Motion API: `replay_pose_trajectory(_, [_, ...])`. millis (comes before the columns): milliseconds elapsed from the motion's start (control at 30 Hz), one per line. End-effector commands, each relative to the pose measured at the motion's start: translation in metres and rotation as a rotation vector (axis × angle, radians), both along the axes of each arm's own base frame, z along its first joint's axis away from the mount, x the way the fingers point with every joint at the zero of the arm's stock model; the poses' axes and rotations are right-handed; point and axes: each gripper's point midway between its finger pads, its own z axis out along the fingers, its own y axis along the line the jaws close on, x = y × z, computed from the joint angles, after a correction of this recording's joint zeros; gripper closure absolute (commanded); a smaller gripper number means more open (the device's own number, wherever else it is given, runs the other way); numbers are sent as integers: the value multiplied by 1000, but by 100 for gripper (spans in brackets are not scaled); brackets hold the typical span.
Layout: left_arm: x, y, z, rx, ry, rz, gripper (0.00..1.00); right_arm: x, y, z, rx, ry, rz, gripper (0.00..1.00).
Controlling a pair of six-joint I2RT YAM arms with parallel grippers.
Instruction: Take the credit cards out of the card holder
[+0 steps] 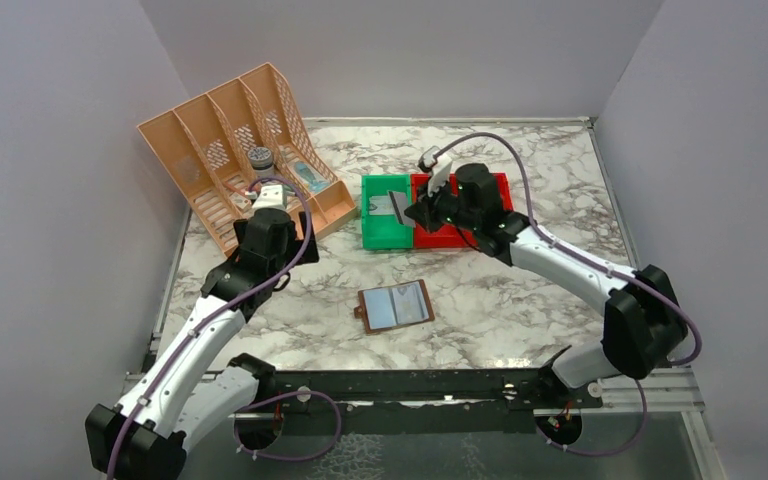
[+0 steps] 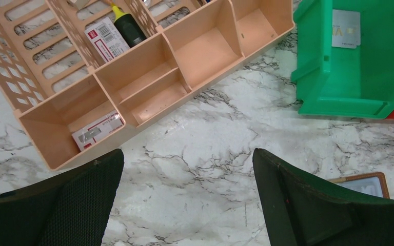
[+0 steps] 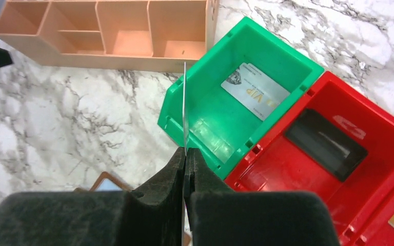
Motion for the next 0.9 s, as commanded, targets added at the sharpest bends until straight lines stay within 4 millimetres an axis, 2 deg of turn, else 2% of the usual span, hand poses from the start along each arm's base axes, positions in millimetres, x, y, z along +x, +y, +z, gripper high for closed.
replay_pose_trajectory(0, [-3, 15, 8, 33, -36, 50, 1, 30, -4, -16, -218, -62, -78, 99])
replay_pose_trajectory(33, [-4, 15, 9, 32, -40, 53, 1, 36, 3, -13, -245, -85, -73, 99])
replay_pose_trajectory(133, [-5, 18, 15, 29, -61, 65, 1, 44, 20, -21, -337, -130, -30, 99])
replay_pose_trajectory(367, [-8, 24, 23, 25, -99, 89, 1, 71, 36, -40, -478, -207, 4, 99])
replay_pose_trajectory(633, [-8, 24, 25, 24, -105, 87, 1, 85, 42, -71, -638, -267, 90, 99])
replay_pose_trajectory(867, [-10, 26, 27, 22, -115, 91, 1, 100, 43, -78, -720, -362, 118, 99])
